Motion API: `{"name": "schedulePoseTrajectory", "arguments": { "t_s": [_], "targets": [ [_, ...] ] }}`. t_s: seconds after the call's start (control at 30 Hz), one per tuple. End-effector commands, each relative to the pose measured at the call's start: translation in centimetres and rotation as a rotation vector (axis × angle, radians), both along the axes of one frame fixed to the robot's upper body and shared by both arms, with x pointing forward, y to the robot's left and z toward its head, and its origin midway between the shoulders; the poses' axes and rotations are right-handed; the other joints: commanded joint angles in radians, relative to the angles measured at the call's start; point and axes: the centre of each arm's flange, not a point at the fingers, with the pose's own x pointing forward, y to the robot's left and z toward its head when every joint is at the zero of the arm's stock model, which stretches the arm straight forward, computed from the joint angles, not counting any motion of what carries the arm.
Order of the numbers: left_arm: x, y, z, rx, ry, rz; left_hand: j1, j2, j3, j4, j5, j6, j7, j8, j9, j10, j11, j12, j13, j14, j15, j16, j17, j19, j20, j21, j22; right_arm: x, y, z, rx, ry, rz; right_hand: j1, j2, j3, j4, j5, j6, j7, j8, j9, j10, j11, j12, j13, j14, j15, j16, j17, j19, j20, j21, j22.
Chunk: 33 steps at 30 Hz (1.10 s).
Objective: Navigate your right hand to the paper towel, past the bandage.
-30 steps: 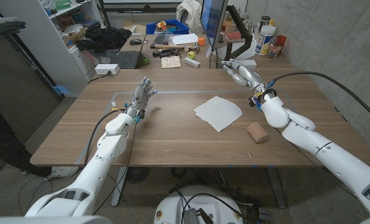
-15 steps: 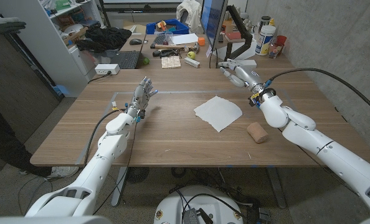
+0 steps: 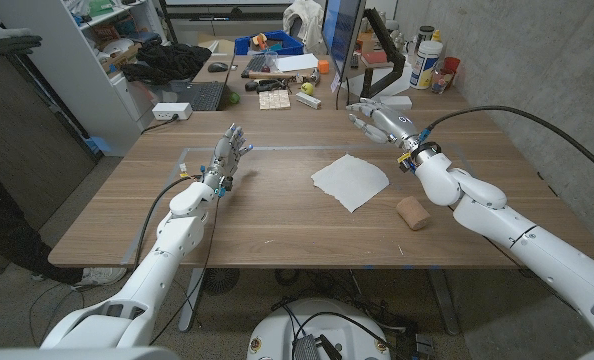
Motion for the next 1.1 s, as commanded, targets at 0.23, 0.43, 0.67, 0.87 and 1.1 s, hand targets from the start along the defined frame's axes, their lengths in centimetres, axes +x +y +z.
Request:
{"name": "schedulePoseTrajectory", "arguments": {
  "t_s": [0.23, 0.43, 0.67, 0.87, 1.1],
  "targets": [
    [0.06, -0.02, -0.23, -0.002, 0.003, -0.003, 0.005, 0.095, -0.006, 0.000, 0.009, -0.073, -0.005, -0.003, 0.004, -0.103, 0.005, 0.004, 0.002, -0.222, -0.025, 0.001, 0.001, -0.235, -0.039, -0.005, 0.002, -0.08, 0.69, -0.28, -0.085, 0.007, -0.052, 0.013, 0.037, 0.007, 0.001, -0.002, 0.012, -0.002, -0.005, 0.005, 0.002, -0.009, -0.003, 0.003, 0.007, -0.033, 0.001, 0.002, 0.007, -0.053, -0.002, 0.003],
    [0.06, -0.06, -0.29, -0.003, 0.004, -0.003, 0.005, 0.096, -0.007, 0.000, 0.010, -0.073, -0.004, -0.003, 0.004, -0.104, 0.005, 0.004, 0.002, -0.221, -0.025, 0.001, 0.001, -0.235, -0.040, -0.006, 0.002, -0.03, 0.84, -0.41, -0.114, 0.024, -0.065, 0.014, 0.037, 0.007, 0.002, -0.002, 0.014, -0.003, -0.006, 0.005, 0.006, -0.010, -0.003, 0.003, 0.007, -0.033, 0.001, 0.003, 0.008, -0.053, -0.002, 0.003],
    [0.04, -0.09, -0.38, -0.004, 0.005, -0.004, 0.005, 0.096, -0.008, 0.000, 0.010, -0.074, -0.005, -0.004, 0.004, -0.104, 0.005, 0.004, 0.002, -0.222, -0.025, 0.001, 0.001, -0.235, -0.039, -0.008, 0.002, 0.09, 0.94, -0.79, -0.137, 0.043, -0.075, 0.015, 0.037, 0.007, 0.003, -0.003, 0.018, -0.004, -0.006, 0.006, 0.009, -0.012, -0.003, 0.003, 0.008, -0.035, 0.001, 0.004, 0.008, -0.053, -0.003, 0.003],
    [0.07, -0.03, -0.50, -0.004, 0.010, -0.009, 0.005, 0.096, -0.008, 0.000, 0.010, -0.073, -0.006, -0.003, 0.004, -0.102, 0.005, 0.004, 0.002, -0.221, -0.025, 0.001, 0.001, -0.234, -0.039, -0.008, 0.002, 0.25, 1.00, -1.09, -0.154, 0.066, -0.082, 0.015, 0.037, 0.007, 0.004, -0.003, 0.020, -0.004, -0.007, 0.006, 0.010, -0.012, -0.004, 0.003, 0.008, -0.036, 0.001, 0.004, 0.008, -0.052, -0.004, 0.003],
    [0.12, 0.06, -0.52, -0.003, 0.009, -0.010, 0.005, 0.096, -0.009, 0.000, 0.011, -0.072, -0.004, -0.003, 0.004, -0.102, 0.007, 0.004, 0.002, -0.221, -0.024, 0.001, 0.001, -0.233, -0.039, -0.009, 0.003, 0.48, 1.25, -1.12, -0.175, 0.080, -0.084, 0.015, 0.037, 0.006, 0.006, -0.004, 0.023, -0.005, -0.007, 0.006, 0.010, -0.013, -0.005, 0.003, 0.007, -0.038, 0.001, 0.005, 0.007, -0.050, -0.005, 0.003]
  ]
}}
